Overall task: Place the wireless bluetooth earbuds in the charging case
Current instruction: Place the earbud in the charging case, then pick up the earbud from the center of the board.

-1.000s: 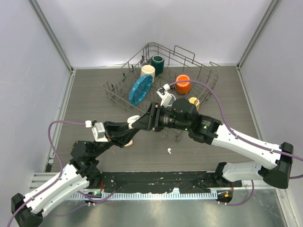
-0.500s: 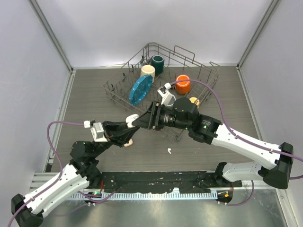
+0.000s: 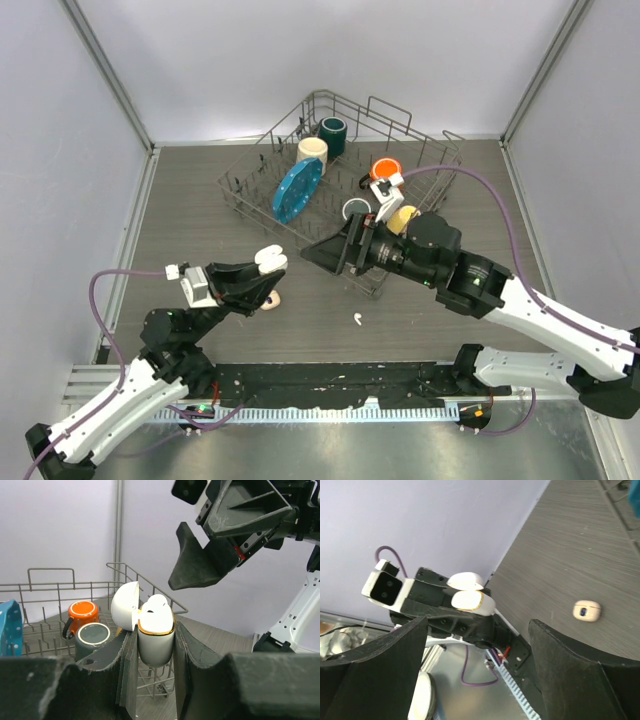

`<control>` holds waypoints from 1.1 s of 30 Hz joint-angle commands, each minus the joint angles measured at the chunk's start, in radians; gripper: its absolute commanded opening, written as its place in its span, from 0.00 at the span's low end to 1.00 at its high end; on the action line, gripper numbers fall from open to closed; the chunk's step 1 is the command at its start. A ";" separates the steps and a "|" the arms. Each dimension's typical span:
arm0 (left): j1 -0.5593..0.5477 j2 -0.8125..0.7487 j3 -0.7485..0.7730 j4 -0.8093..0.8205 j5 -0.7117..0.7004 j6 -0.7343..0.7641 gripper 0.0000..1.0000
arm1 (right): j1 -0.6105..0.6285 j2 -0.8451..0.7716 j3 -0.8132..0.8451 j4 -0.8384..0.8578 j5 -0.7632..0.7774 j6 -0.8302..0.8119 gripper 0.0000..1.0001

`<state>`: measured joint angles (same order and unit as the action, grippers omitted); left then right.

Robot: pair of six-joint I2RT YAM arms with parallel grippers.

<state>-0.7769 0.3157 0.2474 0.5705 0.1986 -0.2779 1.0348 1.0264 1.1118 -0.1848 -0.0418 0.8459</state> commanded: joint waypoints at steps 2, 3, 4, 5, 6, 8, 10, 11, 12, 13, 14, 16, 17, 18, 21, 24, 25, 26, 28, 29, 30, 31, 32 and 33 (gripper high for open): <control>-0.001 -0.075 0.016 -0.061 -0.064 0.042 0.00 | 0.004 -0.078 0.000 -0.145 0.086 -0.149 0.87; -0.001 -0.081 0.015 -0.073 -0.076 0.045 0.00 | 0.005 -0.084 0.005 -0.172 0.074 -0.169 0.88; -0.001 -0.089 0.018 -0.080 -0.077 0.045 0.00 | 0.005 -0.089 0.006 -0.198 0.056 -0.186 0.87; -0.001 -0.095 0.020 -0.086 -0.080 0.049 0.00 | 0.005 -0.100 0.003 -0.247 0.056 -0.200 0.87; 0.001 -0.098 0.021 -0.096 -0.080 0.051 0.00 | 0.005 -0.106 0.000 -0.271 0.018 -0.221 0.87; 0.001 -0.101 0.029 -0.106 -0.079 0.054 0.00 | 0.007 -0.133 -0.013 -0.323 -0.016 -0.235 0.86; 0.001 -0.102 0.035 -0.116 -0.077 0.057 0.00 | 0.011 -0.163 -0.041 -0.350 -0.041 -0.249 0.84; -0.001 -0.102 0.036 -0.116 -0.077 0.055 0.00 | 0.014 -0.175 -0.050 -0.378 -0.047 -0.248 0.83; -0.001 -0.104 0.038 -0.118 -0.077 0.057 0.00 | 0.018 -0.195 -0.065 -0.395 -0.050 -0.249 0.83; 0.001 -0.106 0.039 -0.119 -0.079 0.057 0.00 | 0.022 -0.201 -0.072 -0.412 -0.047 -0.246 0.82; 0.001 -0.109 0.041 -0.121 -0.080 0.055 0.00 | 0.034 -0.206 -0.076 -0.453 -0.043 -0.243 0.82; -0.001 -0.112 0.046 -0.124 -0.080 0.055 0.00 | 0.060 -0.215 -0.093 -0.499 0.029 -0.216 0.82; 0.001 -0.113 0.046 -0.124 -0.082 0.059 0.00 | 0.095 -0.213 -0.102 -0.540 0.072 -0.205 0.82; 0.001 -0.112 0.047 -0.129 -0.085 0.063 0.00 | 0.117 -0.213 -0.118 -0.560 0.142 -0.193 0.83; -0.001 -0.104 0.059 -0.145 -0.088 0.078 0.00 | 0.244 -0.178 -0.148 -0.614 0.255 -0.124 0.83; 0.001 -0.096 0.069 -0.155 -0.087 0.082 0.00 | 0.352 -0.112 -0.171 -0.643 0.403 -0.025 0.83; 0.001 -0.095 0.069 -0.153 -0.088 0.082 0.00 | 0.401 -0.094 -0.178 -0.645 0.472 0.007 0.83; 0.001 -0.095 0.067 -0.152 -0.090 0.082 0.00 | 0.415 -0.054 -0.182 -0.653 0.503 0.063 0.83; -0.001 -0.092 0.064 -0.153 -0.090 0.082 0.00 | 0.430 -0.016 -0.199 -0.654 0.565 0.122 0.83; -0.001 -0.093 0.066 -0.153 -0.090 0.080 0.00 | 0.432 0.013 -0.204 -0.636 0.607 0.137 0.83; 0.001 -0.093 0.066 -0.153 -0.091 0.082 0.00 | 0.430 0.029 -0.219 -0.619 0.632 0.157 0.83; -0.001 -0.095 0.066 -0.153 -0.091 0.080 0.00 | 0.430 0.044 -0.222 -0.610 0.657 0.168 0.83; -0.001 -0.093 0.066 -0.153 -0.091 0.080 0.00 | 0.432 0.057 -0.225 -0.589 0.702 0.183 0.81; 0.001 -0.093 0.067 -0.153 -0.090 0.080 0.00 | 0.430 0.085 -0.233 -0.576 0.721 0.191 0.81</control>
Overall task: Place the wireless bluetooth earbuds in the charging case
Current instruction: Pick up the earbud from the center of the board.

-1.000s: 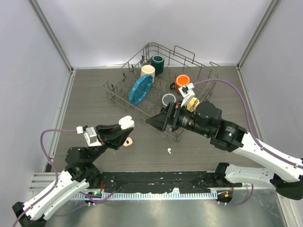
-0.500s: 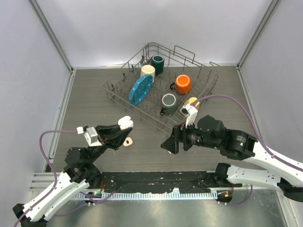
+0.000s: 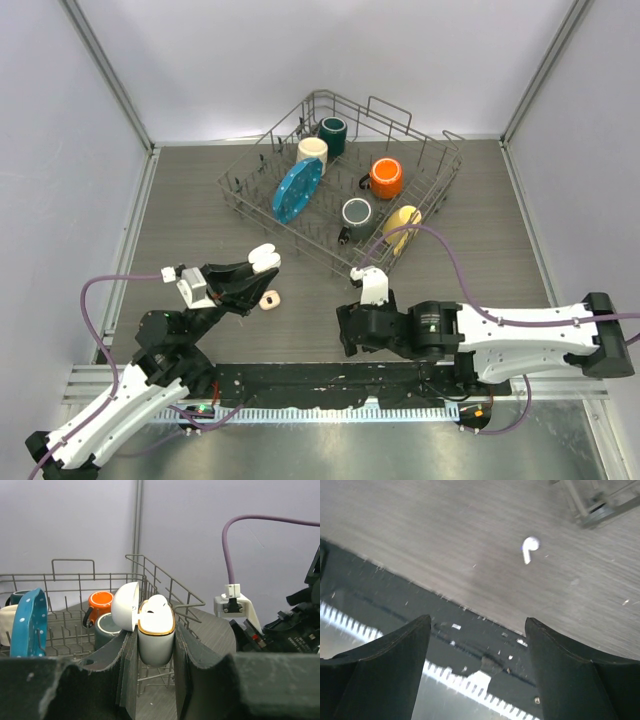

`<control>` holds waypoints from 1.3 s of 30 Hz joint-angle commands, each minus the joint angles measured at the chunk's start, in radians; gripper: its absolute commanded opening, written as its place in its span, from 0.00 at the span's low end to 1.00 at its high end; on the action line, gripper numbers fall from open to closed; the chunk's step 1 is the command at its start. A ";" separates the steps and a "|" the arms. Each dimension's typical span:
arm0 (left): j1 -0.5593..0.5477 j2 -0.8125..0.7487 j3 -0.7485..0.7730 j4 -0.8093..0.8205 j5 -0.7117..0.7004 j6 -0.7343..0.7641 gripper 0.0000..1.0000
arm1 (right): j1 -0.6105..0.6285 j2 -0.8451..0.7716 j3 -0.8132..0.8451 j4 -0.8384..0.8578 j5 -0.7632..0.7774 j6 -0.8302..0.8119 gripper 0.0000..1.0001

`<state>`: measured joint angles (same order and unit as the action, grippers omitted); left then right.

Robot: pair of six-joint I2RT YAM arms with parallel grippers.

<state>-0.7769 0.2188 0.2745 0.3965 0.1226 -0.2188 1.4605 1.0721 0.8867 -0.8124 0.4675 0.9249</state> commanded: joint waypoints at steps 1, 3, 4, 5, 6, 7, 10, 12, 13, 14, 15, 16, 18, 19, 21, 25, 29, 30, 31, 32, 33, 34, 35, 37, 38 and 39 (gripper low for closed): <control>0.001 0.002 0.040 0.019 -0.014 0.021 0.00 | 0.004 0.051 -0.009 0.059 0.224 0.124 0.81; -0.001 -0.002 0.043 0.015 -0.012 0.021 0.00 | -0.006 0.084 -0.014 0.074 0.250 0.117 0.80; 0.001 -0.002 0.043 0.015 -0.014 0.018 0.00 | -0.015 0.097 -0.020 0.081 0.241 0.105 0.80; -0.001 -0.002 0.040 0.015 -0.012 0.019 0.00 | -0.047 0.106 -0.029 0.102 0.226 0.097 0.76; -0.001 -0.006 0.038 0.015 -0.012 0.018 0.00 | -0.061 0.124 -0.038 0.122 0.180 0.082 0.74; 0.001 -0.004 0.037 0.015 -0.014 0.016 0.00 | -0.074 0.129 -0.049 0.145 0.162 0.060 0.72; 0.001 -0.006 0.032 0.016 -0.014 0.013 0.00 | -0.109 0.137 -0.100 0.228 0.112 0.040 0.64; 0.001 -0.004 0.032 0.018 -0.015 0.012 0.00 | -0.140 0.141 -0.127 0.271 0.093 0.025 0.61; 0.001 -0.003 0.034 0.018 -0.014 0.012 0.00 | -0.149 0.143 -0.137 0.295 0.086 0.016 0.59; -0.001 -0.002 0.034 0.019 -0.014 0.010 0.00 | -0.153 0.144 -0.144 0.305 0.082 0.002 0.59; 0.001 -0.001 0.034 0.019 -0.014 0.010 0.00 | -0.160 0.146 -0.147 0.311 0.079 -0.003 0.58; 0.001 0.004 0.034 0.019 -0.014 0.009 0.00 | -0.160 0.153 -0.150 0.323 0.085 -0.008 0.58; 0.001 0.004 0.035 0.019 -0.014 0.009 0.00 | -0.164 0.164 -0.163 0.335 0.086 -0.015 0.56; 0.001 0.005 0.034 0.018 -0.014 0.007 0.00 | -0.166 0.170 -0.164 0.337 0.091 -0.017 0.54; -0.001 0.005 0.035 0.018 -0.014 0.007 0.00 | -0.166 0.195 -0.164 0.337 0.095 -0.015 0.54; -0.001 0.010 0.034 0.018 -0.017 0.006 0.00 | -0.166 0.223 -0.170 0.325 0.132 0.012 0.52; 0.001 0.013 0.037 0.016 -0.014 0.006 0.00 | -0.167 0.215 -0.184 0.318 0.180 0.029 0.52; 0.001 0.011 0.035 0.015 -0.015 0.006 0.00 | -0.167 0.206 -0.187 0.317 0.183 0.028 0.52; -0.001 0.013 0.037 0.013 -0.012 0.006 0.00 | -0.167 0.201 -0.192 0.326 0.184 0.028 0.52; 0.001 0.011 0.035 0.013 -0.014 0.006 0.00 | -0.167 0.198 -0.199 0.329 0.186 0.025 0.53; 0.001 0.013 0.035 0.013 -0.015 0.006 0.00 | -0.167 0.196 -0.203 0.334 0.189 0.022 0.53; -0.001 0.011 0.034 0.016 -0.015 0.004 0.00 | -0.167 0.201 -0.206 0.338 0.194 0.016 0.53; 0.001 0.013 0.034 0.018 -0.015 0.003 0.00 | -0.167 0.204 -0.209 0.341 0.195 0.014 0.54; -0.001 0.017 0.034 0.022 -0.015 0.002 0.00 | -0.167 0.212 -0.215 0.357 0.204 0.011 0.54; 0.001 0.020 0.035 0.022 -0.012 0.001 0.00 | -0.167 0.213 -0.219 0.361 0.207 0.008 0.54; 0.001 0.021 0.035 0.022 -0.011 0.001 0.00 | -0.166 0.215 -0.222 0.367 0.214 0.006 0.53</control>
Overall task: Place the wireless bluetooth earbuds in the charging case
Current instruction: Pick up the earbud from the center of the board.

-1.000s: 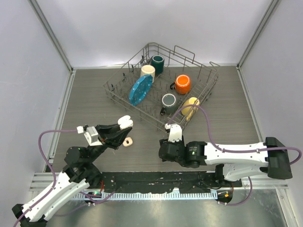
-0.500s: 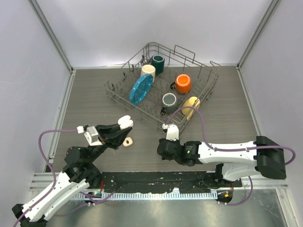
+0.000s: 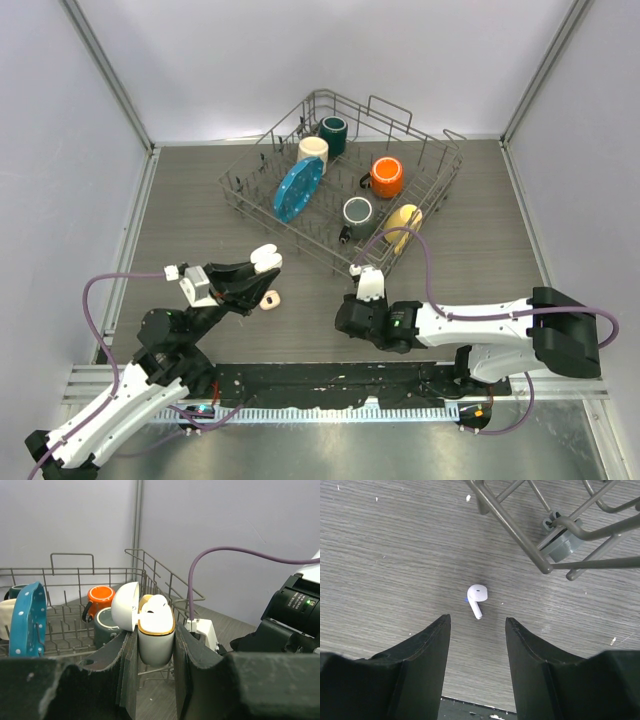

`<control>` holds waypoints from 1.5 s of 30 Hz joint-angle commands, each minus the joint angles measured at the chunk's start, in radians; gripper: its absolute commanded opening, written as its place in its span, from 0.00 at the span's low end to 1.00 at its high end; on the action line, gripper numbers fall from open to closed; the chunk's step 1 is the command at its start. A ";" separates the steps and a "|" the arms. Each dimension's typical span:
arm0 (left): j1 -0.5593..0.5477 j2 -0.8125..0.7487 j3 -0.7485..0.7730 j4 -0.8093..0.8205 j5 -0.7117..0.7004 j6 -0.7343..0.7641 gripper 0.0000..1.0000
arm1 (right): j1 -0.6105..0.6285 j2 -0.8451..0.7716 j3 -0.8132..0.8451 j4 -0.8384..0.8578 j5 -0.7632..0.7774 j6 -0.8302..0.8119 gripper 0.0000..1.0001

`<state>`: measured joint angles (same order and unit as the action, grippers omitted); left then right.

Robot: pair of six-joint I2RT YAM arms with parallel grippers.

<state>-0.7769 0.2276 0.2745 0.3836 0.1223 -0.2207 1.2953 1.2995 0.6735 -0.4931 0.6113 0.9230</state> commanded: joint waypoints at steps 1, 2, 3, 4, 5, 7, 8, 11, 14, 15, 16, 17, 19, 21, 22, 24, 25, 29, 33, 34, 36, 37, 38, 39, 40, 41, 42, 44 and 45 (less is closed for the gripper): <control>0.001 0.013 0.038 0.035 -0.010 0.001 0.00 | -0.001 -0.012 -0.012 0.060 0.079 0.005 0.53; -0.001 0.012 0.037 0.035 -0.012 0.001 0.00 | -0.001 -0.017 -0.020 0.068 0.087 0.002 0.53; 0.001 0.010 0.037 0.035 -0.010 0.001 0.00 | 0.002 -0.019 -0.025 0.077 0.096 0.000 0.53; 0.001 0.012 0.038 0.035 -0.010 0.001 0.00 | 0.007 -0.020 -0.029 0.096 0.113 -0.004 0.53; -0.001 0.009 0.038 0.034 -0.012 0.003 0.00 | 0.009 -0.026 -0.037 0.106 0.122 -0.007 0.53; -0.001 0.007 0.038 0.032 -0.012 0.001 0.00 | 0.018 -0.028 -0.043 0.129 0.143 -0.010 0.53; -0.001 0.006 0.037 0.032 -0.013 0.001 0.00 | 0.024 -0.031 -0.048 0.136 0.163 -0.012 0.53; -0.001 0.004 0.037 0.032 -0.012 0.000 0.00 | 0.038 -0.022 -0.057 0.151 0.198 0.000 0.53; 0.001 0.001 0.034 0.032 -0.013 -0.002 0.00 | 0.048 -0.002 -0.060 0.169 0.199 0.004 0.53; 0.001 -0.002 0.034 0.031 -0.013 -0.002 0.00 | 0.053 0.009 -0.063 0.177 0.196 0.002 0.53; 0.001 -0.005 0.034 0.029 -0.013 -0.002 0.00 | 0.058 0.017 -0.064 0.191 0.193 0.007 0.53; -0.001 -0.008 0.034 0.026 -0.015 -0.002 0.00 | 0.067 0.021 -0.065 0.195 0.191 0.013 0.53; -0.001 -0.016 0.032 0.021 -0.019 0.000 0.00 | 0.074 0.038 -0.066 0.203 0.189 0.039 0.53; 0.001 -0.019 0.029 0.020 -0.023 -0.002 0.00 | 0.088 0.055 -0.066 0.203 0.200 0.059 0.52; -0.001 -0.020 0.029 0.020 -0.021 -0.002 0.00 | 0.093 0.067 -0.066 0.202 0.205 0.069 0.52; 0.001 -0.024 0.029 0.017 -0.020 -0.002 0.00 | 0.107 0.084 -0.066 0.194 0.228 0.097 0.51; -0.001 -0.025 0.031 0.015 -0.019 -0.002 0.00 | 0.111 0.098 -0.068 0.189 0.240 0.109 0.51; 0.001 -0.030 0.031 0.012 -0.021 -0.002 0.00 | 0.121 0.127 -0.078 0.182 0.265 0.158 0.50; -0.001 -0.036 0.028 0.009 -0.024 -0.005 0.00 | 0.122 0.132 -0.094 0.191 0.263 0.183 0.50; 0.001 -0.037 0.028 0.009 -0.024 -0.005 0.00 | 0.121 0.127 -0.109 0.200 0.262 0.183 0.50; 0.001 -0.037 0.028 0.009 -0.024 -0.009 0.00 | 0.121 0.115 -0.124 0.227 0.257 0.182 0.50; -0.001 -0.037 0.028 0.009 -0.024 -0.009 0.00 | 0.121 0.110 -0.133 0.234 0.255 0.177 0.49; 0.001 -0.036 0.028 0.009 -0.021 -0.008 0.00 | 0.121 0.107 -0.138 0.244 0.243 0.169 0.47; 0.001 -0.036 0.028 0.011 -0.024 -0.009 0.00 | 0.121 0.103 -0.140 0.264 0.237 0.154 0.47; -0.001 -0.036 0.028 0.011 -0.026 -0.009 0.00 | 0.121 0.103 -0.147 0.274 0.229 0.148 0.45; 0.001 -0.036 0.026 0.014 -0.027 -0.011 0.00 | 0.121 0.101 -0.147 0.283 0.217 0.143 0.43; 0.001 -0.034 0.028 0.014 -0.026 -0.011 0.00 | 0.121 0.107 -0.150 0.295 0.211 0.140 0.41; -0.001 -0.033 0.028 0.014 -0.024 -0.016 0.00 | 0.121 0.112 -0.152 0.298 0.203 0.140 0.36; -0.001 -0.033 0.028 0.014 -0.024 -0.014 0.00 | 0.121 0.115 -0.150 0.297 0.202 0.140 0.34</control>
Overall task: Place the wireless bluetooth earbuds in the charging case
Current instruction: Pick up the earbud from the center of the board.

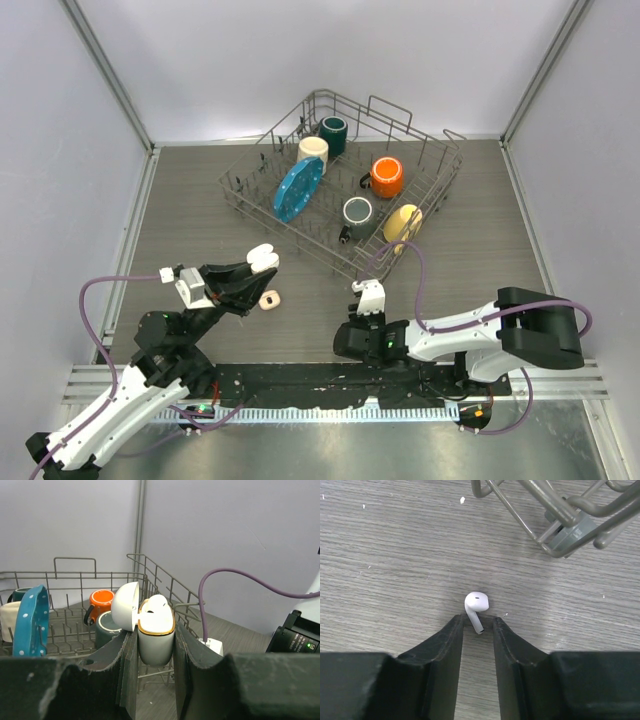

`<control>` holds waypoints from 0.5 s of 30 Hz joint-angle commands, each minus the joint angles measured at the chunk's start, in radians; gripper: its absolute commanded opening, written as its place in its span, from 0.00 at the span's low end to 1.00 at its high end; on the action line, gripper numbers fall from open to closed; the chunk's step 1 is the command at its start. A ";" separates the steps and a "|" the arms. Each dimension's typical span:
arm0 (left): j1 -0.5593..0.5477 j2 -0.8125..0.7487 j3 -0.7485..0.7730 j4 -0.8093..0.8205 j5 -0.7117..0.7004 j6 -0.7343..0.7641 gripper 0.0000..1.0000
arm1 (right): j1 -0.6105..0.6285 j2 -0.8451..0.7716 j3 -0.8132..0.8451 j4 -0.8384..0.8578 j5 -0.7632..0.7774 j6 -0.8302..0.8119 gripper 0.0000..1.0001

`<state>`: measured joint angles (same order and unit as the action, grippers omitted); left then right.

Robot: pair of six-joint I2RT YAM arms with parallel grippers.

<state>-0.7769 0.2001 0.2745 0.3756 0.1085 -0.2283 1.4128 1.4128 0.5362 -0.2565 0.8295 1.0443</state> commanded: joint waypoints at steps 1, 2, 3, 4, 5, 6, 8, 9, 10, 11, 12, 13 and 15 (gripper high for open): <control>-0.001 -0.007 0.028 0.022 -0.010 -0.008 0.00 | 0.003 0.008 -0.013 0.060 -0.021 0.017 0.33; -0.001 -0.008 0.028 0.020 -0.010 -0.008 0.00 | 0.003 0.009 -0.013 0.060 -0.023 0.016 0.30; 0.001 -0.010 0.026 0.019 -0.009 -0.008 0.00 | 0.003 0.012 -0.013 0.062 -0.029 0.013 0.28; -0.001 -0.013 0.026 0.017 -0.010 -0.009 0.00 | 0.005 0.012 -0.012 0.062 -0.030 0.010 0.26; -0.001 -0.013 0.025 0.016 -0.010 -0.011 0.00 | 0.006 0.009 -0.013 0.062 -0.035 0.005 0.22; 0.001 -0.016 0.026 0.014 -0.012 -0.011 0.00 | 0.009 0.011 -0.013 0.063 -0.041 -0.001 0.19; 0.001 -0.022 0.025 0.013 -0.013 -0.013 0.00 | 0.017 0.008 -0.012 0.063 -0.047 -0.013 0.13; -0.001 -0.024 0.025 0.011 -0.015 -0.013 0.00 | 0.023 0.006 -0.012 0.062 -0.052 -0.015 0.12; 0.001 -0.025 0.025 0.008 -0.016 -0.013 0.00 | 0.029 0.008 -0.009 0.059 -0.061 -0.018 0.11; 0.001 -0.030 0.025 0.003 -0.016 -0.013 0.00 | 0.034 0.006 -0.005 0.056 -0.066 -0.020 0.10; -0.001 -0.033 0.026 0.002 -0.018 -0.013 0.00 | 0.040 0.005 -0.002 0.050 -0.070 -0.024 0.09; 0.001 -0.034 0.026 0.000 -0.018 -0.013 0.00 | 0.057 0.005 0.004 0.043 -0.075 -0.024 0.08; 0.001 -0.041 0.026 -0.006 -0.021 -0.011 0.00 | 0.077 0.003 0.011 0.031 -0.082 -0.029 0.07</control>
<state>-0.7769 0.1761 0.2745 0.3641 0.1043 -0.2321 1.4425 1.4139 0.5327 -0.2230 0.8116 1.0180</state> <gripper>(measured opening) 0.314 0.115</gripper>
